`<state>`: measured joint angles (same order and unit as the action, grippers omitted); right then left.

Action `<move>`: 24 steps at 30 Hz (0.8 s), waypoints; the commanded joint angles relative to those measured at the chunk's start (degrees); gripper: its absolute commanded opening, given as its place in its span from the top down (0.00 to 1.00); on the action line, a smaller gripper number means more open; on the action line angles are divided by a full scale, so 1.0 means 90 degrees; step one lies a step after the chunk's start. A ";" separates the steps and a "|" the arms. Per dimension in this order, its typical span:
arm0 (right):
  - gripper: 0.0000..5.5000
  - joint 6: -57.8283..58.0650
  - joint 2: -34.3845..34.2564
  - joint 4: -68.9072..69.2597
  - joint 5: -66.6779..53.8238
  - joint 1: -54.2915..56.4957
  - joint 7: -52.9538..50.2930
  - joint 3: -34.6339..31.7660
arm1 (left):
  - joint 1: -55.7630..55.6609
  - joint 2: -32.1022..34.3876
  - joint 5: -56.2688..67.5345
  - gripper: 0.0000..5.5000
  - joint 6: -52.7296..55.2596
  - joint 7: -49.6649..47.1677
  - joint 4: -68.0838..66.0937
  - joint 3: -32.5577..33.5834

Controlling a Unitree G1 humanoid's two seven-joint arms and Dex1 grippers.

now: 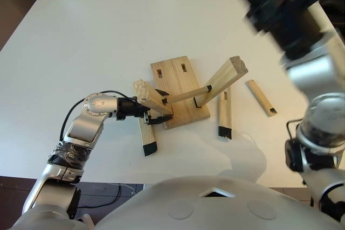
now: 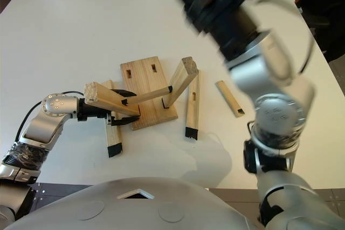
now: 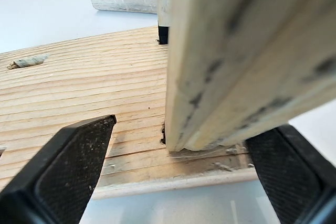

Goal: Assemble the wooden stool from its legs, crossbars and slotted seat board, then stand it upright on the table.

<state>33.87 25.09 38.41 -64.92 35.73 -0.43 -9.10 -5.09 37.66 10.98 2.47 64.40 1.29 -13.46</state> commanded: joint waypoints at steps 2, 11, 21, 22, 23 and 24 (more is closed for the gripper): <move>0.59 -0.0091 0.0177 0.0357 -0.0846 0.0328 -0.0159 -0.0399 | 0.0076 0.0068 -0.0155 0.21 0.0031 -0.0027 -0.0028 -0.0066; 0.59 0.0424 0.0647 -0.0481 0.2193 -0.3292 0.0967 0.3753 | -0.0136 0.0121 -0.0163 0.21 0.0002 0.0226 -0.0132 -0.0207; 0.59 -0.0228 0.0154 0.0060 0.0306 -0.0451 0.0487 0.0766 | -0.0159 0.0061 -0.0180 0.21 -0.0025 0.0160 -0.0187 -0.0196; 0.59 -0.0262 0.0194 0.0022 0.0143 -0.0188 0.0391 0.0523 | -0.0161 0.0060 -0.0181 0.21 -0.0030 0.0155 -0.0194 -0.0193; 0.59 -0.0299 0.0257 -0.0013 0.0058 0.0070 0.0311 0.0293 | -0.0154 0.0063 -0.0181 0.21 -0.0038 0.0149 -0.0199 -0.0186; 0.59 -0.0318 0.0306 -0.0040 -0.0010 0.0260 0.0243 0.0117 | -0.0143 0.0068 -0.0180 0.21 -0.0041 0.0139 -0.0197 -0.0179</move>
<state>31.45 26.87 38.02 -63.00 33.87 3.09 -4.41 -6.49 37.80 11.07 1.67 65.87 -0.03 -14.40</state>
